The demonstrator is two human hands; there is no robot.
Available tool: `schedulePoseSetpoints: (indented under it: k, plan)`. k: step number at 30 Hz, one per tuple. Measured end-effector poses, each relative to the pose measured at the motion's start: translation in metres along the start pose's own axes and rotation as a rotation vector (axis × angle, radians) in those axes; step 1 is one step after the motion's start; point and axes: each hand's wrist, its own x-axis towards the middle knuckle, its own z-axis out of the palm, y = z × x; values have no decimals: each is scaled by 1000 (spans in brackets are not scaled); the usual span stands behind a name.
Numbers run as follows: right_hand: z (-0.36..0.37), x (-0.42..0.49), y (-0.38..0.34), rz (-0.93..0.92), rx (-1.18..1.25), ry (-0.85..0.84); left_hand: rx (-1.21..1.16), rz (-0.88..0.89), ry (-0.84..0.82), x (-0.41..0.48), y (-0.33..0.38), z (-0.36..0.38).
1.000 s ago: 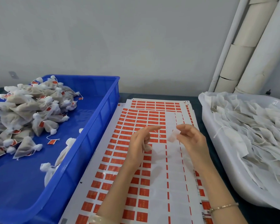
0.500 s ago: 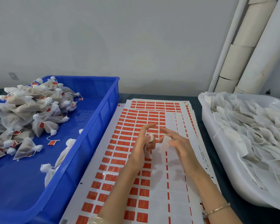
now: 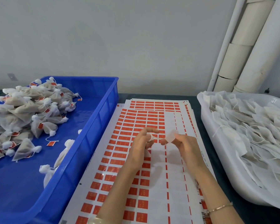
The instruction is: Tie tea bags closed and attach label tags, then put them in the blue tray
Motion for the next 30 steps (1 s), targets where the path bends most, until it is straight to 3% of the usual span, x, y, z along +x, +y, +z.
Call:
schedulePoseSetpoints:
  k: [9,18,25,27,30]
  plan:
    - [-6,1,-7,43,333,-6,139,107,112,1,-6,-1]
    - [-9,4,0,79,271,38,126,145,41,1,-4,-1]
    - [-8,6,1,136,177,-32,114,163,43,2,-5,-2]
    - [-7,7,-2,135,214,35,101,157,58,2,-4,-3]
    - [-7,9,-2,159,189,268,83,149,38,2,-4,-5]
